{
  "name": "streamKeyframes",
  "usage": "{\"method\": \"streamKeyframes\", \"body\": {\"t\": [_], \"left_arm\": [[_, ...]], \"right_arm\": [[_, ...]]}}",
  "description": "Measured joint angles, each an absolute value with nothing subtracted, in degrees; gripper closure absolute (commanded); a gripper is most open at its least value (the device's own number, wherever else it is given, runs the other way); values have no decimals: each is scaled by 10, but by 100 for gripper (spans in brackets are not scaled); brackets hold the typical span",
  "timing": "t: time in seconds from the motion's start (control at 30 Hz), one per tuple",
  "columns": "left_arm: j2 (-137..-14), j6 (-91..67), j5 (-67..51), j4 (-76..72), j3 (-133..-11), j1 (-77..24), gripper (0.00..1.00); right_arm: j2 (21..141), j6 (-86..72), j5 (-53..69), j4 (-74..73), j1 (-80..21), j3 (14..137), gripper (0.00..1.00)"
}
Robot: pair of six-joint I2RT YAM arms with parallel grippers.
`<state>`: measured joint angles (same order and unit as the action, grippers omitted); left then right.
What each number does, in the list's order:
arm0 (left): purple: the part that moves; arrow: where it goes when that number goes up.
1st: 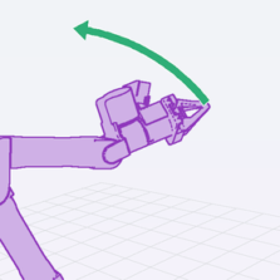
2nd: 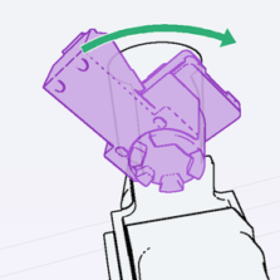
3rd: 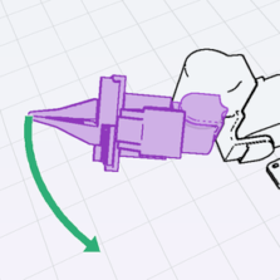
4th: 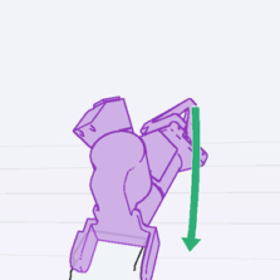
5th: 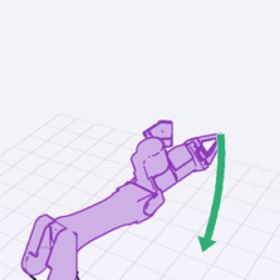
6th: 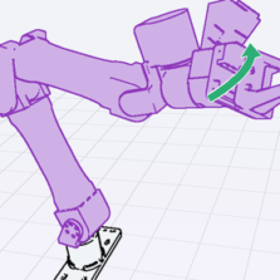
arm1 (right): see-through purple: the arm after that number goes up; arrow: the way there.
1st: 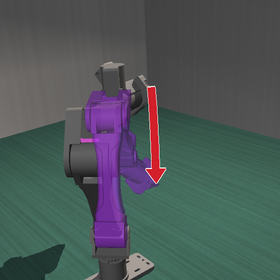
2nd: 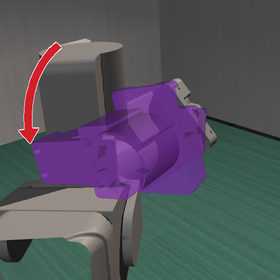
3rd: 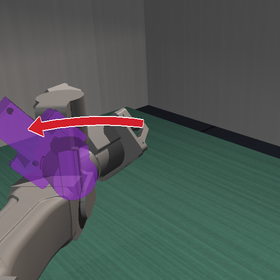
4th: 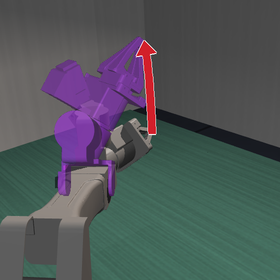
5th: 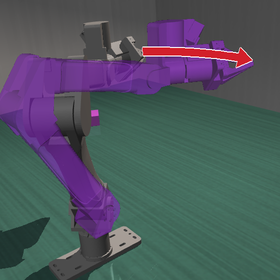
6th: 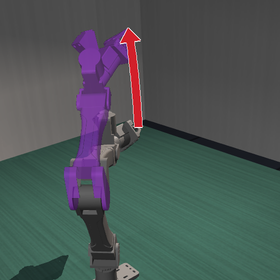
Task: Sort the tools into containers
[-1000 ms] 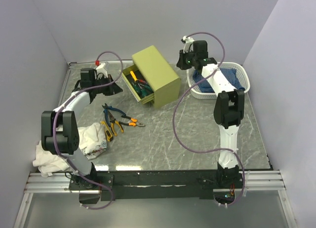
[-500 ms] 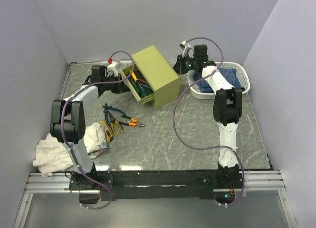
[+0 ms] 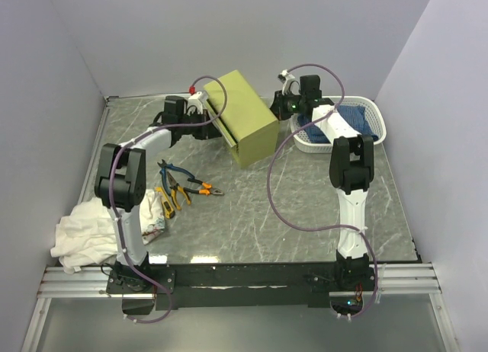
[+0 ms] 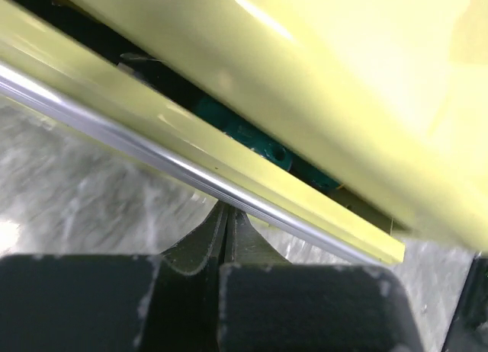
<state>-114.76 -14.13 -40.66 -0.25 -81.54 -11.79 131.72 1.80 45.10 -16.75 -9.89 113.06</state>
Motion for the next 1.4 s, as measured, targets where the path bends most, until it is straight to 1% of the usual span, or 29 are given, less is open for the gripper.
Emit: {"method": "streamKeyframes", "body": {"t": [0.27, 0.47, 0.6, 0.67, 0.7, 0.73, 0.77, 0.8, 0.87, 0.9, 1.0, 1.17, 1.3, 1.4], "left_arm": [[-1197, -254, -413, -97, -821, -124, 99], [-1203, -289, -414, -120, -827, -124, 99], [-1219, -297, -417, -120, -858, -125, 99], [-1232, -300, -416, -115, -870, -124, 90], [-1237, -302, -415, -114, -875, -125, 72], [-1240, -303, -413, -112, -877, -126, 60], [-1240, -303, -409, -103, -877, -126, 51], [-1240, -299, -407, -94, -877, -126, 40], [-1229, -298, -404, -83, -864, -117, 32], [-1217, -296, -402, -80, -851, -112, 26], [-1168, -295, -391, -61, -801, -100, 22], [-1112, -309, -387, -71, -747, -80, 22], [-1122, -371, -395, -138, -723, -73, 27], [-1157, -436, -410, -217, -721, -70, 30]], "right_arm": [[1317, 18, 448, -166, -99, 1126, 86], [1317, 20, 443, -166, -99, 1112, 85], [1317, 23, 439, -167, -99, 1109, 85], [1317, 25, 437, -168, -100, 1109, 85], [1317, 26, 435, -168, -100, 1109, 85], [1317, 27, 435, -168, -100, 1109, 85], [1317, 29, 433, -169, -100, 1109, 85], [1317, 30, 432, -171, -101, 1109, 85], [1317, 34, 429, -173, -102, 1109, 84], [1317, 35, 428, -173, -102, 1107, 84], [1316, 40, 425, -176, -102, 1101, 84], [1315, 45, 417, -182, -102, 1093, 83], [1315, 51, 409, -189, -104, 1093, 82], [1312, 60, 401, -202, -105, 1092, 82]]}}
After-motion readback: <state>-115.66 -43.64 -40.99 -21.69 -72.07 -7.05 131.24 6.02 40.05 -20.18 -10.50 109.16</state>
